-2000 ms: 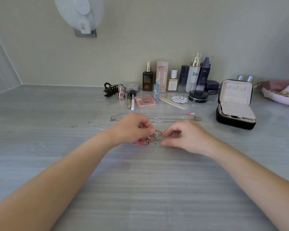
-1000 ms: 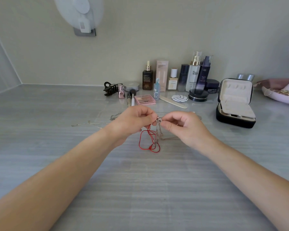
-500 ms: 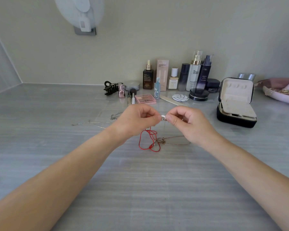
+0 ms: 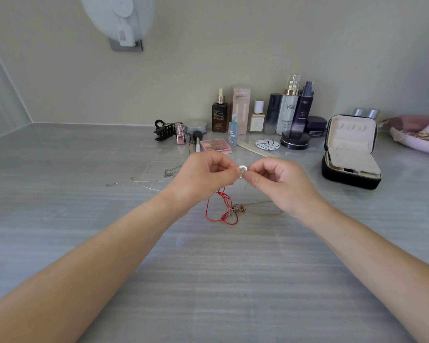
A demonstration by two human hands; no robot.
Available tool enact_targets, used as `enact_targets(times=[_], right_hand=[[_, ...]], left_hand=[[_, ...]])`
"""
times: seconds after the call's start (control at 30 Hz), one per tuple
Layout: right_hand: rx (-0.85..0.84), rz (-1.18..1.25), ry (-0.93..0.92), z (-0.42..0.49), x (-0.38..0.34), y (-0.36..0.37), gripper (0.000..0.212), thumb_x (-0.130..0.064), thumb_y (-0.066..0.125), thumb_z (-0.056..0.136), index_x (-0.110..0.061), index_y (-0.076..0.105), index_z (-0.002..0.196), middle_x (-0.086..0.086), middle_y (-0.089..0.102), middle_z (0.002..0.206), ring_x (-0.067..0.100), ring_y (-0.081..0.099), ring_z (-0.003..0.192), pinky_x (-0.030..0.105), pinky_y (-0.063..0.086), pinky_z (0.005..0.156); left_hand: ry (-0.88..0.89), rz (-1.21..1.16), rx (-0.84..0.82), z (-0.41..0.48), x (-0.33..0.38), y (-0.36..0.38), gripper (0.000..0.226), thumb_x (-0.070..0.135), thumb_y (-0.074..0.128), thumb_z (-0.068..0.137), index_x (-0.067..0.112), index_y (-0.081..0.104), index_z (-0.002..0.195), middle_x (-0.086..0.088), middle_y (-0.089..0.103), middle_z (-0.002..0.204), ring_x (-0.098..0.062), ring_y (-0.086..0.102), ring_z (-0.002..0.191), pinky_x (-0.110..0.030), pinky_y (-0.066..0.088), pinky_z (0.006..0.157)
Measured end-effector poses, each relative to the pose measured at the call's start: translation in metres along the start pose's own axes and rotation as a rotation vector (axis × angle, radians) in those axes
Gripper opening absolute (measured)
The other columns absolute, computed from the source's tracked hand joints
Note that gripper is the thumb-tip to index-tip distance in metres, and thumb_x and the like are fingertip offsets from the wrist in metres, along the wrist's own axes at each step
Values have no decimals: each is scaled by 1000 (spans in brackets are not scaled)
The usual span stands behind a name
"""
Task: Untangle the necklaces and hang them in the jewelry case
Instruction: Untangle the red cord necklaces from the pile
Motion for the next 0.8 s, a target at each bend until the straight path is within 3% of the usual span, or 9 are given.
enact_targets(times=[0.1,0.2,0.33,0.63,0.73,0.8], right_hand=[[14,22,2,0,0,-2,16,-9,66,80,-22,63,71,-3,60,69,5,50,65,13,41,62],[16,41,7,0,1,-2,17,-7,67,80,-22,63,71,-1,60,70,13,51,69,21,42,66],[-18,13,-9,-1,-4,2,18,-7,68,78,-22,64,69,-7,60,65,-2,48,55,8,37,57],[-49,-19,-10,-4,-8,3,16,-9,68,78,-21,67,68,-3,62,63,-2,45,51,7,35,53],[-12,-74,47,-4,-4,-1,22,-14,62,83,-21,68,62,9,57,57,1,40,51,14,32,51],[39,-82,70,-3,0,-5,21,-18,61,84,-18,68,64,-2,52,49,1,38,49,13,31,49]], left_hand=[[-36,13,-18,0,-2,2,18,10,64,80,19,61,65,11,60,46,-10,51,58,-33,40,67],[-55,17,-15,0,-3,1,20,12,64,81,21,58,64,12,60,48,-3,50,52,-24,38,57],[-57,-80,13,0,-2,-2,19,9,63,81,18,57,65,10,60,53,2,49,47,-7,36,45],[-96,-215,40,1,-5,-2,19,15,66,80,21,59,64,9,62,59,-6,49,53,-19,33,55],[-92,-212,49,2,-7,-5,18,17,66,81,23,60,65,10,62,61,-5,49,53,-18,34,53],[-73,-185,27,1,-6,-4,16,16,65,82,21,60,67,7,63,64,-2,50,52,-13,37,51]])
Point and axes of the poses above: each hand's wrist, its own z-axis towards the middle knuckle, its own y-axis out of the palm, x = y × z, the point moved 5 cm from there along z, towards the middle knuckle
